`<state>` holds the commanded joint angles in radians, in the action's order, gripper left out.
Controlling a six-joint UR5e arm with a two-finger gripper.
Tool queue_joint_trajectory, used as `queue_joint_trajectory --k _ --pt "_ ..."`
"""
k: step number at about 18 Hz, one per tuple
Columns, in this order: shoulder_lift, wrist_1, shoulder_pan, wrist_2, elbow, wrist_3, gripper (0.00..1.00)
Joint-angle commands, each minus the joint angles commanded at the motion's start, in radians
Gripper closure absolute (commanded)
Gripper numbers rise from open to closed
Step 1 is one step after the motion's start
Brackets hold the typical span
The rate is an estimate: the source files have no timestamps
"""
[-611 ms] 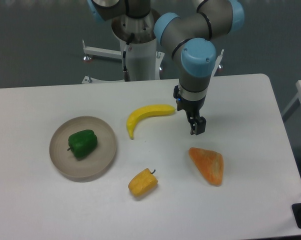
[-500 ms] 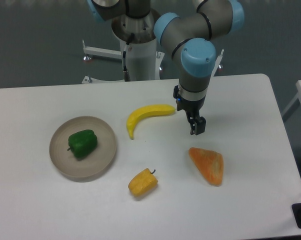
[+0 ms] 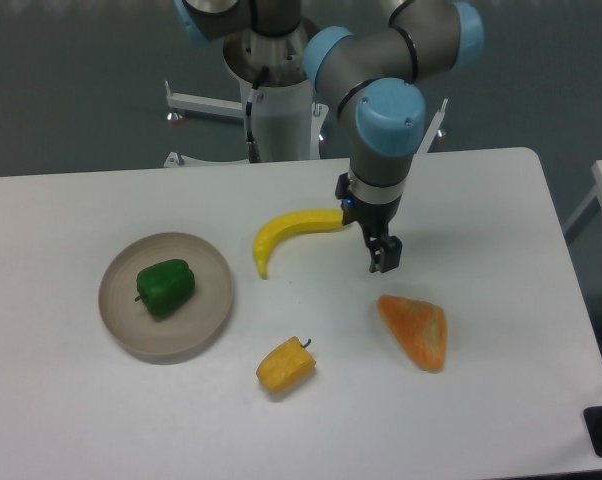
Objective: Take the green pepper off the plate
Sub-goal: 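Move the gripper over the green pepper on the beige plate and lower, then close the gripper around the green pepper on the plate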
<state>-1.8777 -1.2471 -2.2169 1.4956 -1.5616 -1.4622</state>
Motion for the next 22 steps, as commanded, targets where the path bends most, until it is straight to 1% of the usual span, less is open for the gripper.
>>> queue_joint_trajectory --k 5,10,11,12,13,15,16,18,22 --pt "0.000 0.008 0.129 -0.002 -0.015 0.140 0.00" --pt "-0.015 0.009 0.232 0.000 -0.018 0.273 0.00" --pt "-0.020 0.011 0.276 0.000 -0.024 0.322 0.00" --pt "-0.023 0.014 0.289 0.000 -0.029 0.363 0.00" --pt "-0.031 0.035 0.296 -0.002 -0.028 0.394 0.00" --pt "-0.053 0.087 0.341 -0.011 -0.029 0.475 0.00" --pt "-0.069 0.097 0.361 -0.011 -0.029 0.520 0.00" --pt "-0.087 0.098 0.394 -0.011 -0.029 0.552 0.00" --pt "-0.109 0.100 0.413 -0.011 -0.029 0.571 0.00"
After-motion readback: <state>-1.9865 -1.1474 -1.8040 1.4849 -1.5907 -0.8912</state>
